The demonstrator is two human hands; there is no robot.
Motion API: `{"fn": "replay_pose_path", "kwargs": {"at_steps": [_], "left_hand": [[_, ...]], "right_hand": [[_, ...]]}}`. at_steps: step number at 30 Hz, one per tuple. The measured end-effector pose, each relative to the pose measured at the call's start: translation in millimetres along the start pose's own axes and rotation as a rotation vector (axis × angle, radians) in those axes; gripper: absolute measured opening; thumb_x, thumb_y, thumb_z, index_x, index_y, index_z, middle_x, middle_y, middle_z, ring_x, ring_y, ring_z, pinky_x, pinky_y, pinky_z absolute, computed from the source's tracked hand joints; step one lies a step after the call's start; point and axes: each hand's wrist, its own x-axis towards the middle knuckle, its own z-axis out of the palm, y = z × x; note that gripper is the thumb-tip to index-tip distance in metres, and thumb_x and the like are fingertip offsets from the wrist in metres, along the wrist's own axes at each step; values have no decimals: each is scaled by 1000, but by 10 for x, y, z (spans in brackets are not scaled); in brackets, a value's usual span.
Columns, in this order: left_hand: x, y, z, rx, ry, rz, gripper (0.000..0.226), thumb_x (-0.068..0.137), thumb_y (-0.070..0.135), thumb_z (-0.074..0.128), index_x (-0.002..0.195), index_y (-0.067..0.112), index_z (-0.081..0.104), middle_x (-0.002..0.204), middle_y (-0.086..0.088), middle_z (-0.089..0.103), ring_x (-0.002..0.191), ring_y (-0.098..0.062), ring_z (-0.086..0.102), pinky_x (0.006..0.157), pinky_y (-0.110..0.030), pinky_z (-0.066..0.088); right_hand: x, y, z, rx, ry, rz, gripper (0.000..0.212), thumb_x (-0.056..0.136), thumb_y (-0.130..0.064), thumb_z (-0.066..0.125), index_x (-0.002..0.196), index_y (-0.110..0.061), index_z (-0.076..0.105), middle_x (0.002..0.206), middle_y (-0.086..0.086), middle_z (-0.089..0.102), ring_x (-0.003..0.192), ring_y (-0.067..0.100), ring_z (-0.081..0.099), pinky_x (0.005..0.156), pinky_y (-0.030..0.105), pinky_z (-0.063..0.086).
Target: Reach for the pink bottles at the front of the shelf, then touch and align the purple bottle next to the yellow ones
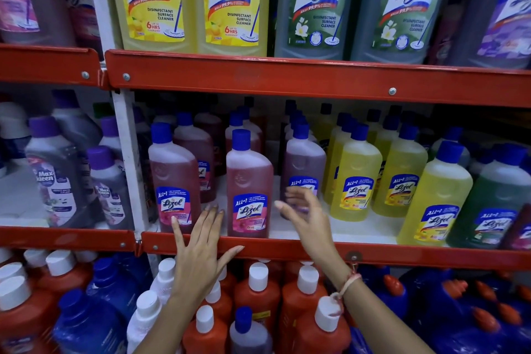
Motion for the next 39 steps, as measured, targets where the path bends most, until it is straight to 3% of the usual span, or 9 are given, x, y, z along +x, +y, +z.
{"fn": "replay_pose_path", "kwargs": {"at_steps": [2, 5, 8, 11, 15, 23, 32, 35, 39], "left_hand": [[2, -2, 5, 0, 2, -4, 82, 88, 70, 33, 142, 8, 45, 145, -12, 53, 135, -25, 46, 117, -67, 6], [6, -3, 11, 0, 3, 1, 83, 88, 70, 33, 141, 8, 46, 144, -12, 54, 135, -25, 47, 116, -68, 9], [9, -3, 13, -10, 5, -9, 83, 89, 71, 30, 140, 8, 46, 144, -12, 54, 136, -23, 44, 118, -65, 5], [19, -10, 14, -29, 11, -17, 82, 90, 71, 29, 139, 8, 47, 143, -12, 55, 136, -20, 38, 119, -62, 0], [19, -7, 17, -37, 20, -13, 81, 88, 71, 31, 139, 9, 46, 143, -12, 55, 136, -20, 38, 120, -59, -3], [1, -8, 43, -26, 29, -15, 81, 87, 69, 35, 140, 9, 46, 143, -12, 55, 135, -22, 41, 118, -64, 4], [-8, 1, 30, -17, -9, -28, 82, 88, 70, 33, 140, 9, 47, 144, -11, 54, 136, -22, 40, 118, -65, 5], [-7, 1, 23, -15, -15, -27, 82, 87, 69, 34, 140, 9, 47, 144, -12, 54, 136, -23, 42, 119, -63, 2], [1, 4, 11, -24, -18, -33, 81, 87, 70, 34, 140, 9, 46, 143, -12, 55, 136, -22, 40, 119, -62, 1]], "right_hand": [[41, 27, -179, -53, 158, -44, 41, 84, -28, 75, 118, -15, 59, 117, 5, 62, 106, 14, 62, 87, 21, 55], [182, 102, -360, -191, 264, -31, 58, 82, -28, 77, 130, -11, 49, 122, 4, 50, 107, 16, 53, 87, 24, 48], [343, 158, -438, -130, 185, 63, 69, 80, -20, 79, 136, -8, 40, 122, 5, 51, 108, 17, 55, 83, 23, 52], [446, 175, -431, 57, -6, 193, 59, 83, -11, 75, 132, -13, 42, 122, 5, 58, 95, 3, 60, 74, 15, 56], [532, 269, -438, 128, -94, 278, 48, 84, -15, 74, 124, -17, 47, 129, 13, 63, 99, 14, 65, 95, 43, 55], [393, 289, -533, 109, -178, 238, 42, 85, -15, 73, 119, -20, 48, 123, 10, 67, 107, 21, 68, 91, 38, 58], [119, 259, -638, 63, -205, 177, 64, 71, -39, 76, 125, -19, 49, 121, 8, 70, 108, 18, 71, 92, 43, 59], [66, 232, -640, 54, -209, 160, 68, 70, -39, 74, 129, -18, 47, 121, 7, 70, 107, 16, 71, 89, 37, 60], [58, 199, -654, 46, -232, 149, 64, 72, -40, 74, 127, -22, 48, 122, 6, 70, 108, 15, 71, 94, 41, 59]]}}
